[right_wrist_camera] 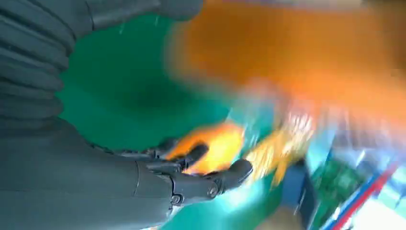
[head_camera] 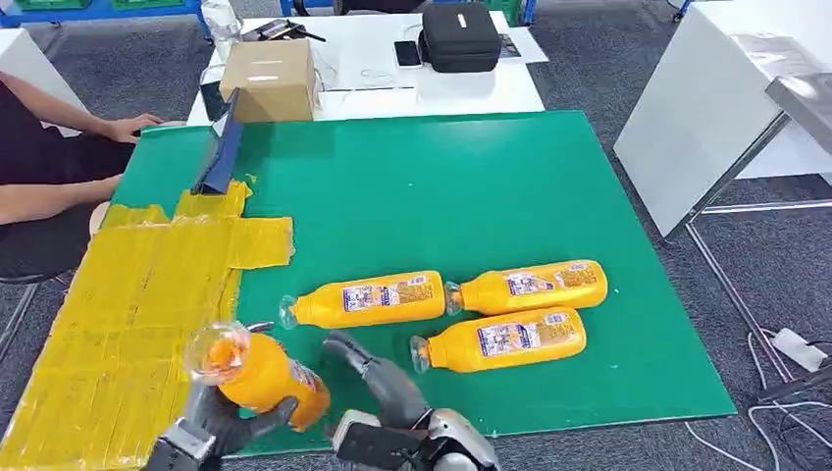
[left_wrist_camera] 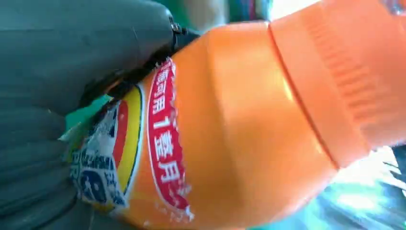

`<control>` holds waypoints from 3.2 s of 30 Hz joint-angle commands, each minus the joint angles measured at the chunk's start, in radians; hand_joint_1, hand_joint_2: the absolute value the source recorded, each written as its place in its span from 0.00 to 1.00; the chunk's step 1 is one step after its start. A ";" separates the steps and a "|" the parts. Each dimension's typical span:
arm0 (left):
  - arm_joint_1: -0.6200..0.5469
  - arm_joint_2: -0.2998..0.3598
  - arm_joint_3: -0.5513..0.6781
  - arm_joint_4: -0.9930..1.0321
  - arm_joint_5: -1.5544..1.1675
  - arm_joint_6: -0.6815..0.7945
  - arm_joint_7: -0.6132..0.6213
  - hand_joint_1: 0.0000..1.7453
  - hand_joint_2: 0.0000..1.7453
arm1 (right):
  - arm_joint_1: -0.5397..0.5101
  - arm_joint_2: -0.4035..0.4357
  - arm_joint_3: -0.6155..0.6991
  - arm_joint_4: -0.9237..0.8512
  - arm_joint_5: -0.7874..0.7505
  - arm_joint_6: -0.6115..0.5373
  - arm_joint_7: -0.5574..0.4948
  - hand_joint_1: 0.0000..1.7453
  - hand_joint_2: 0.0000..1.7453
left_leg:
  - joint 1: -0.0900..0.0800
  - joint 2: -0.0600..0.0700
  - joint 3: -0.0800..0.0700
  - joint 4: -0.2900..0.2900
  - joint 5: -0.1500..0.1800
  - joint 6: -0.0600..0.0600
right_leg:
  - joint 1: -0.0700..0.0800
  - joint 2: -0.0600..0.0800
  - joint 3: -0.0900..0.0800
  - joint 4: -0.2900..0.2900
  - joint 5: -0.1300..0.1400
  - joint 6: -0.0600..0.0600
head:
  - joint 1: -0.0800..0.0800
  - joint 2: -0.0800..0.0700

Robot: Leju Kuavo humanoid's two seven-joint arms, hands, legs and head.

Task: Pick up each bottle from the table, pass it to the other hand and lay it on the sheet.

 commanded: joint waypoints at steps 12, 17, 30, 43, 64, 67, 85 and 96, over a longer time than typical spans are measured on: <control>-0.089 0.191 0.041 0.132 -0.745 0.370 0.304 1.00 1.00 | -0.203 -0.158 -0.212 -0.018 -0.013 0.047 0.087 0.00 1.00 | -0.001 -0.002 0.002 -0.001 0.002 0.001 | -0.001 0.002 0.002 -0.001 0.001 0.000 | 0.000 0.000; -0.142 0.287 -0.013 0.276 -0.837 0.348 0.373 1.00 1.00 | -0.336 -0.171 -0.242 0.153 -0.028 0.083 0.100 0.00 1.00 | -0.001 -0.001 0.002 -0.002 0.004 0.001 | -0.001 0.002 0.002 -0.001 0.003 0.000 | 0.000 0.000; -0.330 0.495 -0.244 0.633 -0.825 0.164 0.354 1.00 1.00 | -0.655 -0.071 -0.138 0.584 -0.011 0.166 0.122 0.00 1.00 | -0.001 0.001 0.000 -0.001 0.008 -0.001 | -0.001 0.005 -0.001 0.001 0.006 -0.001 | 0.000 0.000; -0.310 0.646 -0.348 0.508 -0.453 -0.026 0.145 0.00 0.00 | -0.753 0.021 0.011 0.746 -0.032 0.240 0.106 0.00 1.00 | 0.000 -0.001 0.001 -0.001 0.011 -0.003 | 0.000 0.002 -0.001 0.003 0.008 -0.004 | -0.001 0.000; -0.294 0.431 -0.159 0.444 -0.001 -0.242 -0.108 0.00 0.00 | -0.803 0.059 0.259 0.930 0.096 0.279 0.254 0.00 1.00 | 0.000 -0.007 -0.001 -0.002 0.013 -0.002 | 0.000 -0.003 0.000 0.002 0.008 -0.004 | 0.000 0.000; -0.318 0.417 -0.175 0.454 0.038 -0.248 -0.108 0.00 0.00 | -0.796 0.051 0.272 0.945 0.115 0.296 0.270 0.00 1.00 | 0.000 -0.007 -0.001 -0.001 0.013 -0.002 | 0.000 -0.003 0.000 0.001 0.008 -0.004 | 0.000 0.000; -0.316 0.235 0.021 0.392 0.327 -0.416 -0.101 0.00 0.00 | -0.719 0.034 0.193 0.946 0.129 0.146 0.303 1.00 1.00 | 0.000 -0.008 -0.002 -0.001 0.013 -0.002 | 0.001 -0.004 -0.001 0.000 0.008 -0.004 | 0.000 0.000; -0.188 0.076 0.268 0.187 0.685 -0.616 0.050 0.00 0.00 | -0.531 0.021 -0.168 0.587 -0.018 -0.217 0.069 1.00 1.00 | 0.000 -0.003 -0.004 0.000 0.011 -0.002 | 0.001 0.001 -0.003 0.002 0.008 -0.003 | 0.000 0.000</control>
